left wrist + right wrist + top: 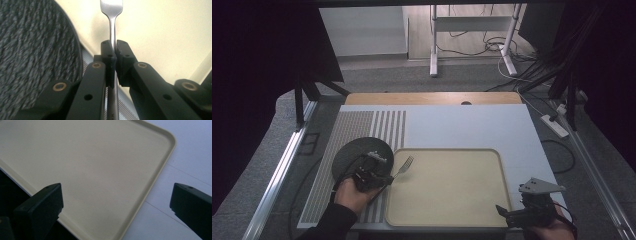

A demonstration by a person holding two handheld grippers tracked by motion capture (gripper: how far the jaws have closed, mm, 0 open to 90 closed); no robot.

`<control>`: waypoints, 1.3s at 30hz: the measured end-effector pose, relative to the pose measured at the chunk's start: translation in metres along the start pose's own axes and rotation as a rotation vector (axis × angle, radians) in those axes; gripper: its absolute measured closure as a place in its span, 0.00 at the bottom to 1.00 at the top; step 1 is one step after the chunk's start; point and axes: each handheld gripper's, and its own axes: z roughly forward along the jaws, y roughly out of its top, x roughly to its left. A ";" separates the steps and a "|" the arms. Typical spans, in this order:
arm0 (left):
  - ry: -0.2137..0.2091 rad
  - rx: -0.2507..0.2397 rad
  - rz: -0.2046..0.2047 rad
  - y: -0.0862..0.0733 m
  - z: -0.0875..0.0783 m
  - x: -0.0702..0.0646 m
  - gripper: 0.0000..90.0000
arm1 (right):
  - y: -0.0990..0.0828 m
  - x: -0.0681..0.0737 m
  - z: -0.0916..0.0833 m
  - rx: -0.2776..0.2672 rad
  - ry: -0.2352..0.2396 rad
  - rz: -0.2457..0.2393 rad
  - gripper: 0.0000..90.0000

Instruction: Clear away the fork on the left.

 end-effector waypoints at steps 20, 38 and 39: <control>-0.002 0.021 0.036 0.024 0.038 -0.033 0.94 | 0.000 0.001 0.001 0.007 0.003 -0.009 0.00; -0.016 0.002 0.132 0.025 0.048 -0.047 0.98 | 0.000 0.002 0.002 0.017 0.006 -0.021 0.00; -0.010 0.032 0.134 0.024 0.054 -0.047 0.98 | 0.000 0.002 0.002 0.017 0.005 -0.023 0.00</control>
